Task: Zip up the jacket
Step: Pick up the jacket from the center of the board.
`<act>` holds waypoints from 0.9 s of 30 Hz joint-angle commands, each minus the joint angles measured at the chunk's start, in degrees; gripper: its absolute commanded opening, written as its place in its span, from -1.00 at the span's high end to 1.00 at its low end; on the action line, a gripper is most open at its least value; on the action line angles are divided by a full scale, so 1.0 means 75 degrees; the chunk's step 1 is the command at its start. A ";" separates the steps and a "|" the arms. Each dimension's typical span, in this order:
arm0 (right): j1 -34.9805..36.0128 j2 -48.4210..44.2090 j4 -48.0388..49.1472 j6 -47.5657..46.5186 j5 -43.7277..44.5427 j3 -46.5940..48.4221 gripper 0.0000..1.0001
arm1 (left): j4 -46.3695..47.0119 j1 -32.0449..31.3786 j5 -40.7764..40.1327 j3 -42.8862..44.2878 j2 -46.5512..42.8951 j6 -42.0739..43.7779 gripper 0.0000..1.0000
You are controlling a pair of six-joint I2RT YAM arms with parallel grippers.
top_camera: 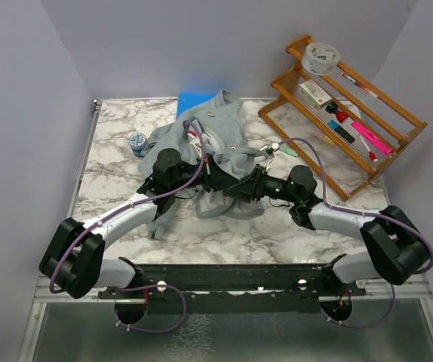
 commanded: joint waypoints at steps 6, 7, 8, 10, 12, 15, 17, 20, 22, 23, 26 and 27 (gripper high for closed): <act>0.0067 0.0015 0.0403 -0.0014 0.0006 0.0204 0.10 | 0.0382 -0.0007 -0.0017 -0.0076 0.0005 0.0018 1.00; 0.0067 -0.0003 0.0414 -0.0015 0.0029 0.0186 0.10 | 0.0392 -0.0009 0.0000 -0.0090 0.0008 0.0018 1.00; 0.0068 -0.0030 0.0450 -0.0005 0.0051 0.0163 0.04 | 0.0395 -0.0010 0.0016 -0.0100 -0.0005 0.0022 1.00; 0.0067 -0.0118 0.0498 0.0016 0.0145 0.0100 -0.22 | 0.0395 -0.0013 0.0030 -0.0109 -0.0015 0.0034 1.00; 0.0067 -0.0182 0.0502 0.0034 0.0231 0.0063 -0.27 | 0.0389 -0.0007 0.0041 -0.0114 -0.0024 0.0037 1.00; 0.0067 -0.0198 0.0511 0.0074 0.0236 0.0061 -0.20 | 0.0407 -0.0013 0.0041 -0.0125 -0.0023 0.0046 1.00; 0.0067 -0.0193 0.0561 0.0120 0.0237 0.0045 -0.09 | 0.0407 -0.0012 0.0042 -0.0119 -0.0018 0.0053 1.00; 0.0070 -0.0142 0.0682 0.0199 0.0226 0.0017 0.09 | 0.0407 -0.0013 0.0042 -0.0133 -0.0039 0.0046 1.00; 0.0067 -0.0124 0.0754 0.0238 0.0219 0.0002 0.16 | 0.0407 -0.0013 0.0042 -0.0133 -0.0029 0.0046 1.00; 0.0067 -0.0115 0.0759 0.0242 0.0219 -0.0001 0.21 | 0.0414 -0.0004 0.0052 -0.0138 -0.0022 0.0052 1.00; 0.0067 -0.0093 0.0760 0.0254 0.0225 -0.0009 0.47 | 0.0418 -0.0013 0.0054 -0.0147 -0.0037 0.0046 1.00; 0.0067 -0.0096 0.0754 0.0254 0.0225 -0.0010 0.57 | 0.0418 -0.0013 0.0051 -0.0153 -0.0027 0.0053 1.00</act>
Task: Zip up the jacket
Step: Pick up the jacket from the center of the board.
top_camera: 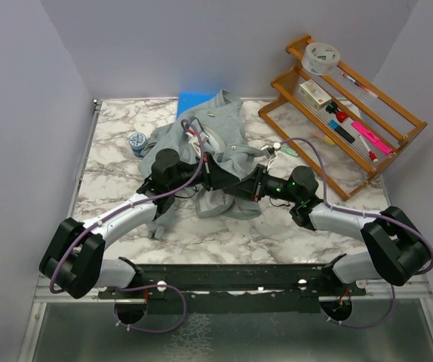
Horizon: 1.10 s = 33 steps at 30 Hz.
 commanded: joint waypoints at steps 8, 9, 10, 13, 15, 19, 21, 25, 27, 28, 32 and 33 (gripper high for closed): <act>0.0046 0.0016 0.0383 -0.0059 0.0211 0.0080 0.99 | 0.0127 -0.0041 0.0237 -0.0063 -0.0019 0.0106 1.00; 0.0052 0.0011 0.0334 -0.0106 0.0219 0.0108 0.99 | 0.0123 -0.0036 0.0243 -0.0065 -0.0019 0.0108 1.00; 0.0047 -0.0003 0.0287 -0.0153 0.0216 0.0137 0.99 | 0.0119 -0.0034 0.0236 -0.0071 -0.0028 0.0104 0.96; 0.0048 -0.0091 0.0190 -0.0315 0.0182 0.0202 1.00 | 0.0116 -0.0017 0.0132 -0.0144 -0.0099 0.0078 0.43; 0.0046 -0.0145 0.0077 -0.0394 0.0179 0.0223 1.00 | 0.0116 0.0013 0.0014 -0.0230 -0.0187 0.0045 0.17; 0.0047 -0.0214 0.0038 -0.0413 0.0236 0.0152 1.00 | 0.0115 0.0096 -0.0040 -0.0338 -0.0314 -0.0031 0.08; 0.0046 -0.0226 0.0049 -0.0401 0.0226 0.0124 0.99 | 0.0115 0.0157 -0.0041 -0.0380 -0.0339 -0.0068 0.08; 0.0046 -0.0291 0.0041 -0.0444 0.0264 0.0070 0.99 | 0.0115 0.0289 -0.0051 -0.0447 -0.0394 -0.0132 0.14; 0.0046 -0.0334 -0.0022 -0.0490 0.0284 0.0066 1.00 | 0.0115 0.0339 -0.0040 -0.0475 -0.0426 -0.0147 0.21; 0.0046 -0.0348 -0.0050 -0.0504 0.0294 0.0069 0.99 | 0.0115 0.0353 -0.0026 -0.0482 -0.0429 -0.0158 0.29; 0.0046 -0.0329 -0.0018 -0.0506 0.0274 0.0089 0.96 | 0.0124 0.0362 0.0028 -0.0479 -0.0415 -0.0159 0.86; 0.0052 -0.0318 0.0015 -0.0496 0.0262 0.0090 0.91 | 0.0119 0.0367 0.0046 -0.0477 -0.0405 -0.0158 1.00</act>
